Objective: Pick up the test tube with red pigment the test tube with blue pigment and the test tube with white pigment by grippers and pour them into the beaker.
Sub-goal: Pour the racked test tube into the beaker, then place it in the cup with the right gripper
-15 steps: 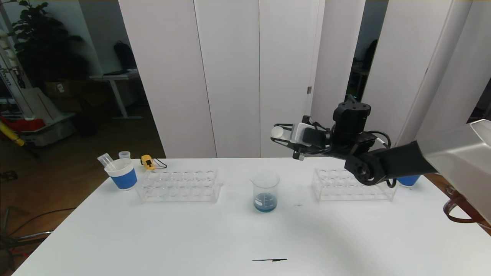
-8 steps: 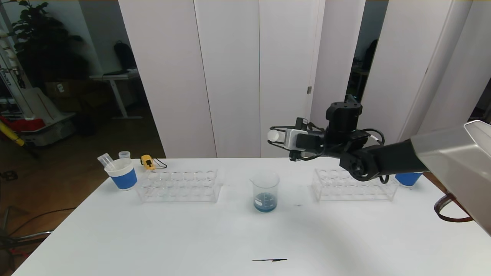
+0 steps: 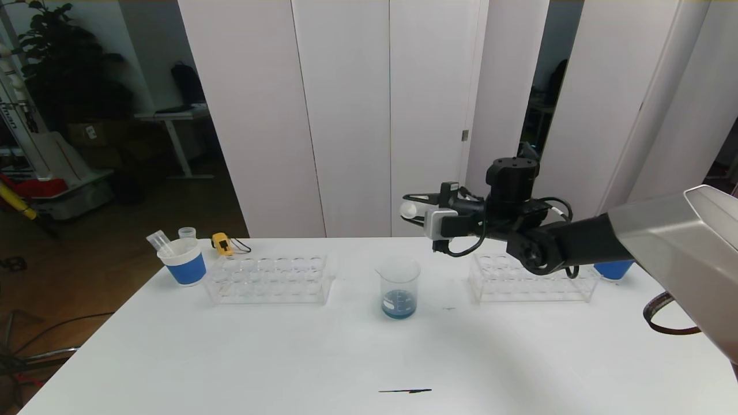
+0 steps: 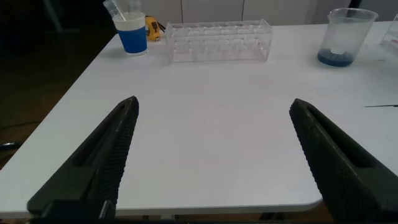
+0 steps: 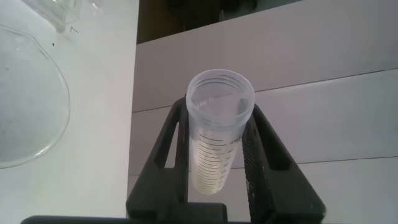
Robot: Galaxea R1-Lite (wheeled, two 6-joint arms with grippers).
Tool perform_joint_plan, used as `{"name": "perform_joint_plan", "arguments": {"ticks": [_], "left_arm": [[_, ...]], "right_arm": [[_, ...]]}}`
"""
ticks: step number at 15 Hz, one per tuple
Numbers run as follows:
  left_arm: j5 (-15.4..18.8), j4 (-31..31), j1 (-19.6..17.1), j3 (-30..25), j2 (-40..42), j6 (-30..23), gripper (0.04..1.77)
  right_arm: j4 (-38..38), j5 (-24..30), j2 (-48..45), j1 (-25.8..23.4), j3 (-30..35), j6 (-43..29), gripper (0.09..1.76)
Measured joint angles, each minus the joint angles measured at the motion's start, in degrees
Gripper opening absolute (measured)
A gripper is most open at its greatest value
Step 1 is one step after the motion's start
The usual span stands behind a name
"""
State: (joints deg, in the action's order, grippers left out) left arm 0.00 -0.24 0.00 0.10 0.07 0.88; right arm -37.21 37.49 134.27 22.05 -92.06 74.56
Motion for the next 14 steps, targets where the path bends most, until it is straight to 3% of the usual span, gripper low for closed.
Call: {"name": "perform_joint_plan", "arguments": {"ticks": [14], "left_arm": [[0.0, 0.0, 0.0, 0.0, 0.0, 0.0, 1.73]], "right_arm": [[0.0, 3.0, 0.7, -0.1, -0.3, 13.7, 0.58]]}}
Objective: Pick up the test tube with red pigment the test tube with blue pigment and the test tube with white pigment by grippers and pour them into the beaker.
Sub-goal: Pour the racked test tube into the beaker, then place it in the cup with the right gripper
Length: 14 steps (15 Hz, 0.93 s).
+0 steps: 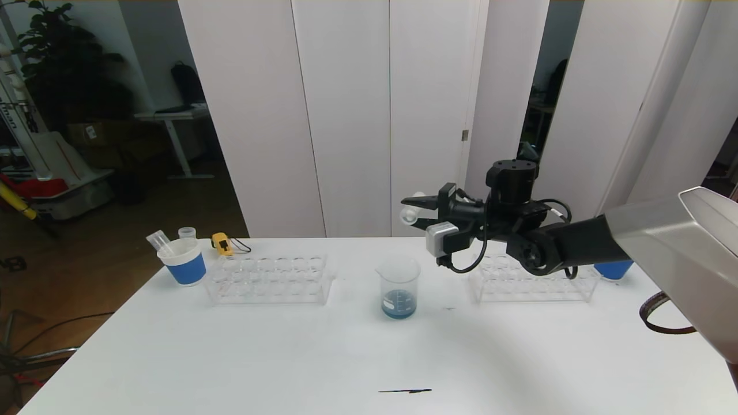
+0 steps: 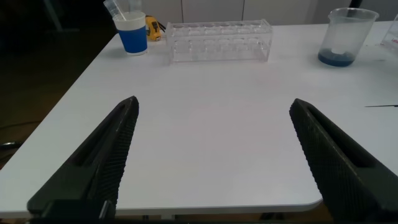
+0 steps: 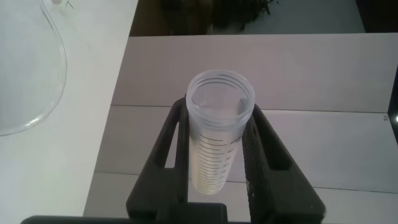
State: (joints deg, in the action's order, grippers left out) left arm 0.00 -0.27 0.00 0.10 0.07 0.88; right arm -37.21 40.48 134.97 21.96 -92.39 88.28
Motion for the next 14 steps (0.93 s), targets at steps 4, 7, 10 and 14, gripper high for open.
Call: {"name": "perform_joint_plan", "arguments": {"ticks": [4, 7, 10, 14], "left_arm": [[0.0, 0.0, 0.0, 0.0, 0.0, 0.0, 1.73], [0.0, 0.0, 0.0, 0.0, 0.0, 0.0, 1.73], [0.0, 0.0, 0.0, 0.0, 0.0, 0.0, 1.73], [0.0, 0.0, 0.0, 0.0, 0.0, 0.0, 1.73]], "right_arm": [[0.0, 0.0, 0.4, 0.0, -0.4, 0.9, 0.58], [0.2, 0.0, 0.5, -0.1, -0.6, 3.9, 0.58], [0.4, 0.0, 0.7, -0.2, -0.6, 4.5, 0.58], [0.4, -0.1, 0.8, -0.1, -0.9, 4.5, 0.58]]}}
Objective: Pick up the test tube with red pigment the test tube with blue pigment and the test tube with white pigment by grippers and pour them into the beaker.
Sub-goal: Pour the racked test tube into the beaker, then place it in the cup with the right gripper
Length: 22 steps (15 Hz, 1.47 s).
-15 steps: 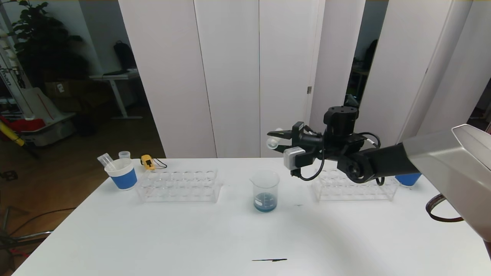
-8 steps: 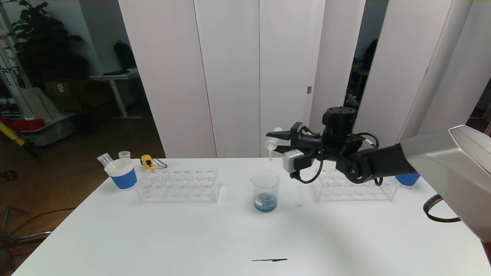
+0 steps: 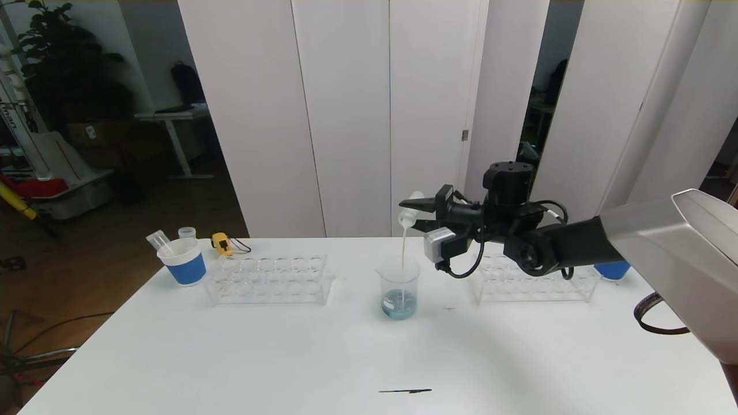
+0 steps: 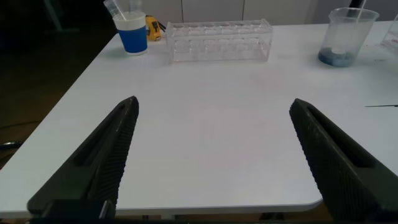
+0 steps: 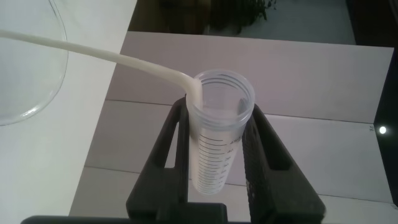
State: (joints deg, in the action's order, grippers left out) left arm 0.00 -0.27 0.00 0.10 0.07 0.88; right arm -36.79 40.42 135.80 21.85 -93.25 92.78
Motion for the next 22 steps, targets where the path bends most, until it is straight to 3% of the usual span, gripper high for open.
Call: {"name": "perform_joint_plan", "arguments": {"ticks": [22], "left_arm": [[0.0, 0.0, 0.0, 0.0, 0.0, 0.0, 1.73]], "right_arm": [[2.2, -1.7, 0.5, 0.3, -3.6, 13.5, 0.58]]}}
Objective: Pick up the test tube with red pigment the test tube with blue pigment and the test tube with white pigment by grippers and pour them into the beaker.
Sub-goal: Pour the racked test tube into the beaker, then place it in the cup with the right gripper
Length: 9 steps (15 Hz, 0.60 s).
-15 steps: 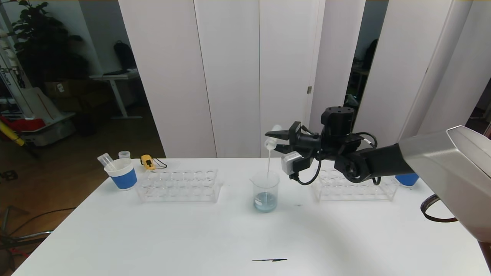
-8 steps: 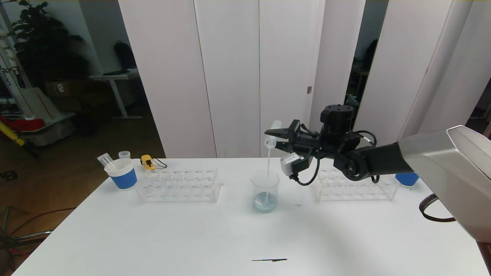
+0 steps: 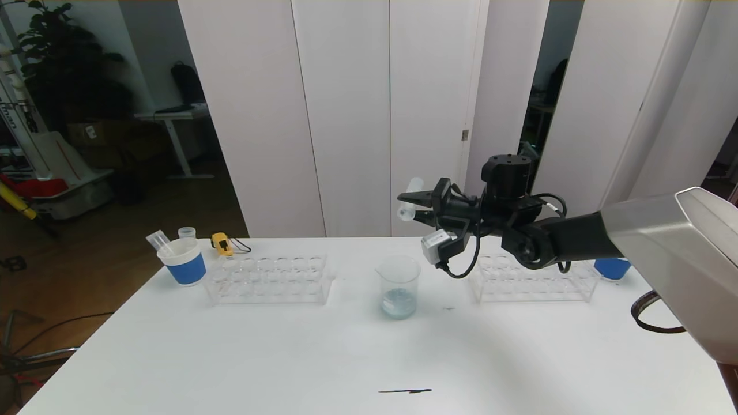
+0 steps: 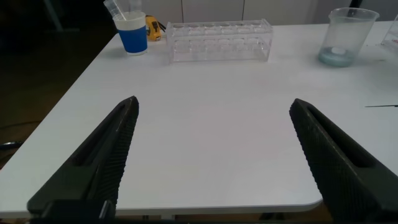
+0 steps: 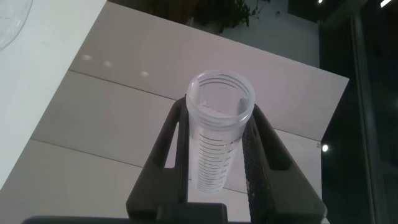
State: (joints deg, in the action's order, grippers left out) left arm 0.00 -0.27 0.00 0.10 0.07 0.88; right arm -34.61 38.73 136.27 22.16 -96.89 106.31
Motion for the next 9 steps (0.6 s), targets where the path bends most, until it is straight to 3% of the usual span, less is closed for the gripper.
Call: {"name": "perform_joint_plan", "arguments": {"ticks": [6, 9], "left_arm": [[0.0, 0.0, 0.0, 0.0, 0.0, 0.0, 1.73], [0.0, 0.0, 0.0, 0.0, 0.0, 0.0, 1.73]], "right_arm": [[0.4, -2.1, -0.9, 0.4, -0.1, -0.5, 0.58], [0.4, -4.6, -2.1, 1.1, 0.3, -4.8, 0.58]]}}
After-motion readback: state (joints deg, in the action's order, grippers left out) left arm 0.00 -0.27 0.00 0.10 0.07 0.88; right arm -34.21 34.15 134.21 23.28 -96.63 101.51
